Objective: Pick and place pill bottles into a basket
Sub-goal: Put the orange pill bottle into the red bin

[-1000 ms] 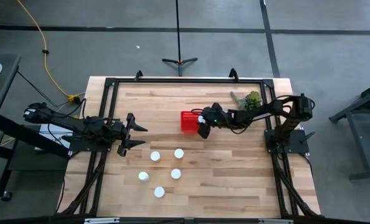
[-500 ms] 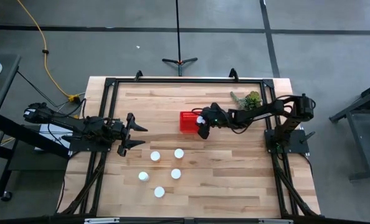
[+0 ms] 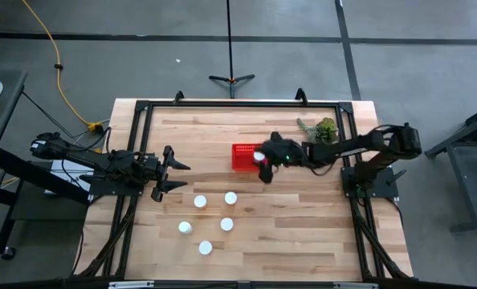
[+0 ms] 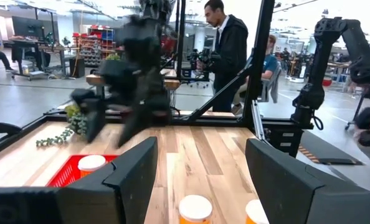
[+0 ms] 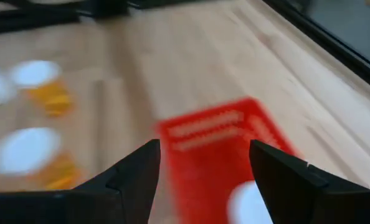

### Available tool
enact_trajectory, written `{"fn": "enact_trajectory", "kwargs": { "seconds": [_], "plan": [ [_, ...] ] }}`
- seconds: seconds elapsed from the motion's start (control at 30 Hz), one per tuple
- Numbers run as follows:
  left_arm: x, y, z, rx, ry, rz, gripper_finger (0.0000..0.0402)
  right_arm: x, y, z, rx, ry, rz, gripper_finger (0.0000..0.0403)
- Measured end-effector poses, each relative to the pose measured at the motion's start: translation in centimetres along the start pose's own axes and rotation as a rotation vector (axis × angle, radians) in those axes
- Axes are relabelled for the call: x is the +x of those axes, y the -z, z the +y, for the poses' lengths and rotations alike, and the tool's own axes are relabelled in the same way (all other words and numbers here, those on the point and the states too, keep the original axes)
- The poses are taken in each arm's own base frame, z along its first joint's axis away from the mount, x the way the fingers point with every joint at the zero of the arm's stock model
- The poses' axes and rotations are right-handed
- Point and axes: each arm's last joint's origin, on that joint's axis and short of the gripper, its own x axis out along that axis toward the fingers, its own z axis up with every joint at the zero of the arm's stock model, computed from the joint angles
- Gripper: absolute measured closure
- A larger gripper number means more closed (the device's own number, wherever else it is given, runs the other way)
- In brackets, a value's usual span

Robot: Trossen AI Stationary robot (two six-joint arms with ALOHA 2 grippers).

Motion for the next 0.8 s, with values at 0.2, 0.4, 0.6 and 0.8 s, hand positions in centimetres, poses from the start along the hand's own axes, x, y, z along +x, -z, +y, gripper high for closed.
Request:
{"fn": "enact_trajectory", "kwargs": {
  "seconds": [0.2,0.4,0.6,0.8],
  "plan": [
    [0.0,0.0,0.0,-0.007,0.000,0.000,0.0124,-2.1,0.5,6.3,-0.152,-0.130,-0.058,0.0173],
    [0.0,0.0,0.0,-0.006,0.000,0.000,0.0124,-1.8,2.6,10.2,-0.141,-0.247,-0.055,0.0173],
    [0.0,0.0,0.0,-0.006,-0.001,0.000,0.0124,-0.5,3.8,11.9,-0.174,-0.306,-0.139,0.0148],
    [0.0,0.0,0.0,-0.003,-0.002,0.000,0.0124,1.4,4.3,10.8,-0.151,-0.276,-0.166,0.0099]
  ]
}}
